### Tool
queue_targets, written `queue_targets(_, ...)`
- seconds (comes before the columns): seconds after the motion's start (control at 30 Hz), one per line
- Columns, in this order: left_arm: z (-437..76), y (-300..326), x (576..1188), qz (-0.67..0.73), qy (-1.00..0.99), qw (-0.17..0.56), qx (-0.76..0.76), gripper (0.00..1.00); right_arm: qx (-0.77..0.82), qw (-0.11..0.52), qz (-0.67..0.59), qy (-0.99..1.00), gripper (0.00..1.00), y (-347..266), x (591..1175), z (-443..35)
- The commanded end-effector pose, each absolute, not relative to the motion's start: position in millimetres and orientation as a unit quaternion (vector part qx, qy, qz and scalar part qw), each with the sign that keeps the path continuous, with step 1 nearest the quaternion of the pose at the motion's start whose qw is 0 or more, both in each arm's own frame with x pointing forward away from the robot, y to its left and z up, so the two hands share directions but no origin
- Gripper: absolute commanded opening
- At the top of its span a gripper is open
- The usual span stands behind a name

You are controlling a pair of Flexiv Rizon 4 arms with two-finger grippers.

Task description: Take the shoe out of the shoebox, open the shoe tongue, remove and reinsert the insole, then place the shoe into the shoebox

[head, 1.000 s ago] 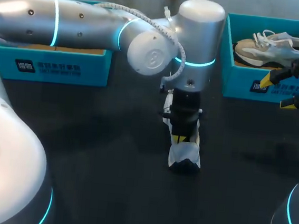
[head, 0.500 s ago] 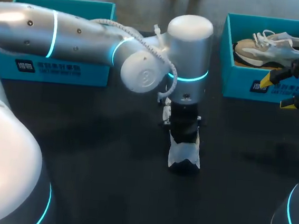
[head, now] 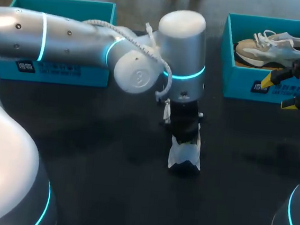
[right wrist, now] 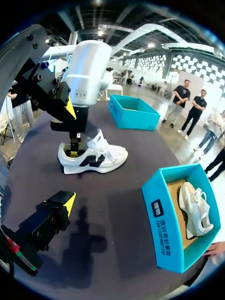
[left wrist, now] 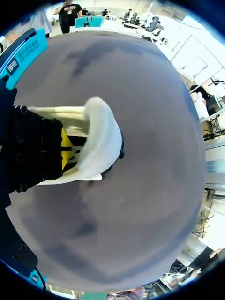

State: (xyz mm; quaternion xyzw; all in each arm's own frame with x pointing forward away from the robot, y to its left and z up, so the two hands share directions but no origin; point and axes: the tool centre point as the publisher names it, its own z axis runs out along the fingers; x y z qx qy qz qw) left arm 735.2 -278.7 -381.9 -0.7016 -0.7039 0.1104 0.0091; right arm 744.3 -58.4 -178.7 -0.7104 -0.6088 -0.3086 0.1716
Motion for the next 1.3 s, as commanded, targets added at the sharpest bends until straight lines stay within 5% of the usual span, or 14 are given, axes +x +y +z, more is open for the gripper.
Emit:
queue_targets(0.03,-360.6,-274.3,741.0,0.104,-0.701,0.006,-0.706,0.0,-0.712,0.171,-0.307,-0.608,1.0,-57.5,743.9,-178.6)
queue_targets(1.3,-417.0,-280.8,732.6,0.088,-0.691,0.026,-0.717,0.0,-0.712,0.171,-0.307,-0.608,1.0,-57.5,743.9,-178.6)
